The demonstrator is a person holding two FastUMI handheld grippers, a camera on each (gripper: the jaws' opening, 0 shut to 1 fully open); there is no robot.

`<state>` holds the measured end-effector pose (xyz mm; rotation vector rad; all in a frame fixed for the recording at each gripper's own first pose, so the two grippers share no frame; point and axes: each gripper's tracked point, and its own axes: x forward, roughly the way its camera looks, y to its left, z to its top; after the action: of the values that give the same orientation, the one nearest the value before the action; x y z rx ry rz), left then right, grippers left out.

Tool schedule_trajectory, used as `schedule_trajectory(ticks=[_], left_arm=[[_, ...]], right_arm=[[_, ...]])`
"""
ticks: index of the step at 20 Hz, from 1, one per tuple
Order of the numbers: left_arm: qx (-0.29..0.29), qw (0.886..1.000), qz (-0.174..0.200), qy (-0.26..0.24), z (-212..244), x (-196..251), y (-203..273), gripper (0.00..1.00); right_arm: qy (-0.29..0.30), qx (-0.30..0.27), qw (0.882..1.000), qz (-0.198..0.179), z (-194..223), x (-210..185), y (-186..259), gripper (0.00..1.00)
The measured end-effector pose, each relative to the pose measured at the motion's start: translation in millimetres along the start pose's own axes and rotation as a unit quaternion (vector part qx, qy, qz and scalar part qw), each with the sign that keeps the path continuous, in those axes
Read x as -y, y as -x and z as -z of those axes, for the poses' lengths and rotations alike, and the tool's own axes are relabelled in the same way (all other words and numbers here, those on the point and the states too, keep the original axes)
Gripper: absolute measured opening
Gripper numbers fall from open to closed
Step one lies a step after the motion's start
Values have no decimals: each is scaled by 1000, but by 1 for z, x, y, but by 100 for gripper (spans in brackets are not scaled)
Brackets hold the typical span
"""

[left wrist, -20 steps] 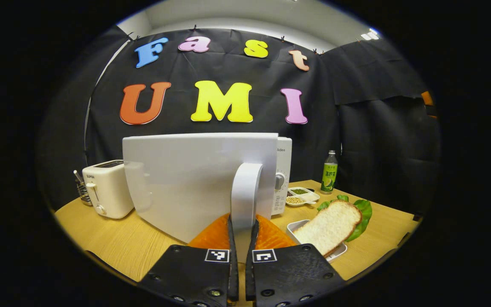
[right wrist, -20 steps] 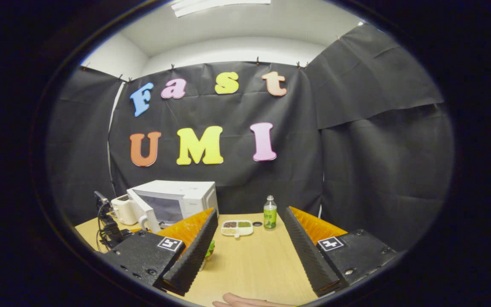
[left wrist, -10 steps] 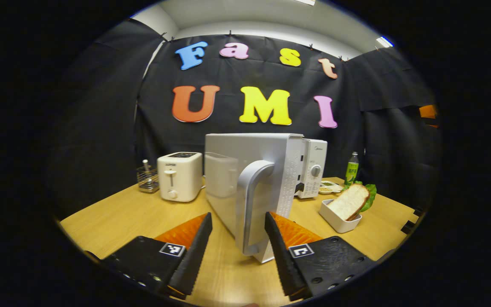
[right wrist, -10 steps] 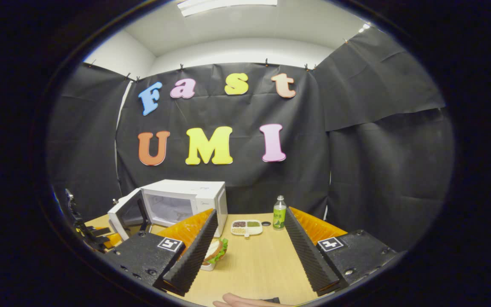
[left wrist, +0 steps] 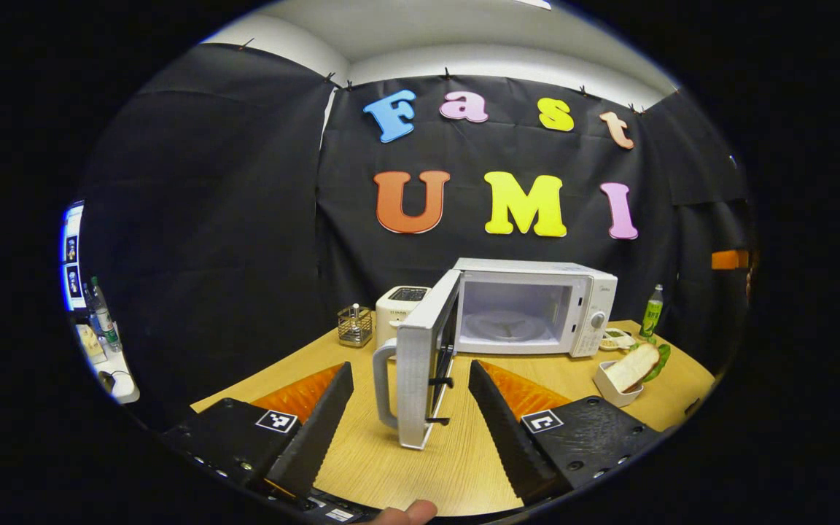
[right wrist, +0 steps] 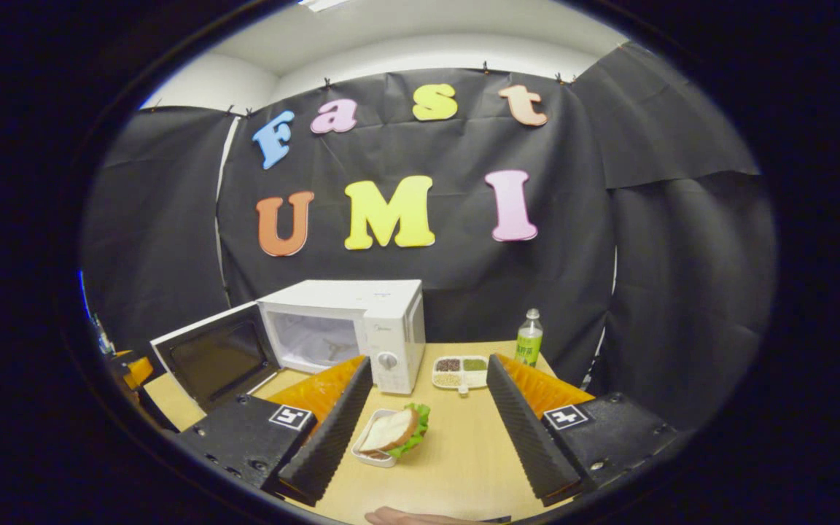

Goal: Open the microwave oven with the left hand, put the food in, and close the microwave oven.

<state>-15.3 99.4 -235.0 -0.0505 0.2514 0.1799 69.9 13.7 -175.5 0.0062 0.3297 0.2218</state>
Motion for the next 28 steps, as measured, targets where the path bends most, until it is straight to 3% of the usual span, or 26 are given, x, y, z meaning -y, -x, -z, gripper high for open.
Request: schedule_trajectory(ticks=[1, 2, 6, 7, 8, 10, 11, 12, 13, 14, 19, 22, 23, 24, 26, 27, 28], left_arm=[[4, 1000, 1, 4, -9, 3, -2, 95], [13, 1000, -2, 6, -19, 3, -3, 95], [56, 998, -10, -3, -54, 9, -7, 95], [68, 998, -13, -7, -64, 10, -8, 95], [81, 997, -17, -11, -72, 12, -8, 95], [101, 995, -19, -14, -85, 18, -7, 95], [109, 994, -22, -15, -89, 20, -7, 95], [114, 993, -22, -15, -92, 23, -5, 95], [114, 993, -23, -20, -93, 27, -4, 95], [116, 993, -25, -29, -94, 29, -2, 95], [135, 989, -47, -45, -108, 27, 16, 94], [123, 991, -49, -36, -105, 24, 15, 95], [118, 991, -50, -34, -104, 24, 13, 95], [114, 992, -48, -33, -102, 23, 13, 95], [110, 992, -46, -36, -100, 23, 15, 95], [110, 992, -49, -39, -101, 20, 14, 95], [110, 992, -51, -41, -101, 17, 14, 95]], right_arm=[[2, -16, 1000, -5, 4, 0, -10, 94], [6, -38, 999, -14, 12, -1, -21, 100], [3, -138, 987, -86, 48, -10, -57, 94], [-4, -163, 982, -95, 57, -7, -65, 94], [-11, -190, 976, -103, 70, -7, -74, 100], [-37, -244, 963, -111, 92, -4, -90, 100], [-56, -266, 955, -118, 100, -2, -99, 91], [-79, -289, 945, -127, 110, -3, -105, 91], [-103, -315, 933, -140, 121, -3, -108, 98], [-131, -338, 920, -151, 129, -3, -111, 88], [-284, -410, 849, -175, 162, -4, -128, 82], [-332, -434, 810, -212, 178, -16, -136, 73], [-338, -437, 798, -240, 178, -25, -132, 82], [-340, -438, 798, -236, 183, -24, -129, 65], [-320, -420, 817, -230, 177, -21, -128, 27], [-297, -409, 832, -229, 172, -19, -126, 35], [-274, -397, 846, -225, 162, -21, -120, 27]])
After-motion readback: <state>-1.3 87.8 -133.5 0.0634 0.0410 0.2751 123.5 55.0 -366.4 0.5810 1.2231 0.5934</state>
